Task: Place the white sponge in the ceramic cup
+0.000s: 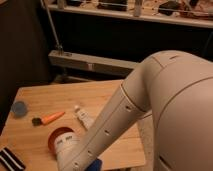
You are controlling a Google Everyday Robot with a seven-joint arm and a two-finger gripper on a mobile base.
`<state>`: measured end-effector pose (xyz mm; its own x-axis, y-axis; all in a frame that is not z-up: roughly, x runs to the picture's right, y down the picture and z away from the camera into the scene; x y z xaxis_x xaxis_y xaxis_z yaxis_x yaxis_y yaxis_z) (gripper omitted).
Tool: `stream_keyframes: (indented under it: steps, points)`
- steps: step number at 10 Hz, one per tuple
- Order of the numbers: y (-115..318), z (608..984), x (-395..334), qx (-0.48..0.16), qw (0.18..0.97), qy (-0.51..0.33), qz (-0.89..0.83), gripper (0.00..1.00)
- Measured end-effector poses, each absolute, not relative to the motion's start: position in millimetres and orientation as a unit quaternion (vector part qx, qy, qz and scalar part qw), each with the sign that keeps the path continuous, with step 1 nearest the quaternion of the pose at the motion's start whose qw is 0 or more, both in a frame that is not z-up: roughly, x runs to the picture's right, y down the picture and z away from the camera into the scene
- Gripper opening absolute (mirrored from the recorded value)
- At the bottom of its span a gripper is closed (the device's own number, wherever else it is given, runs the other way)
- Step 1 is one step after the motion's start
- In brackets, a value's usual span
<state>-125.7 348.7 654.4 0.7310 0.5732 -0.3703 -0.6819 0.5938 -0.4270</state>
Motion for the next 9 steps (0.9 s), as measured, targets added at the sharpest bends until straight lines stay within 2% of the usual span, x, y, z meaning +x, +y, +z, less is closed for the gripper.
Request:
stream_keyframes:
  steps: [9]
  points:
    - [355, 675, -133, -0.291, 0.891, 0.085, 0.337, 0.65]
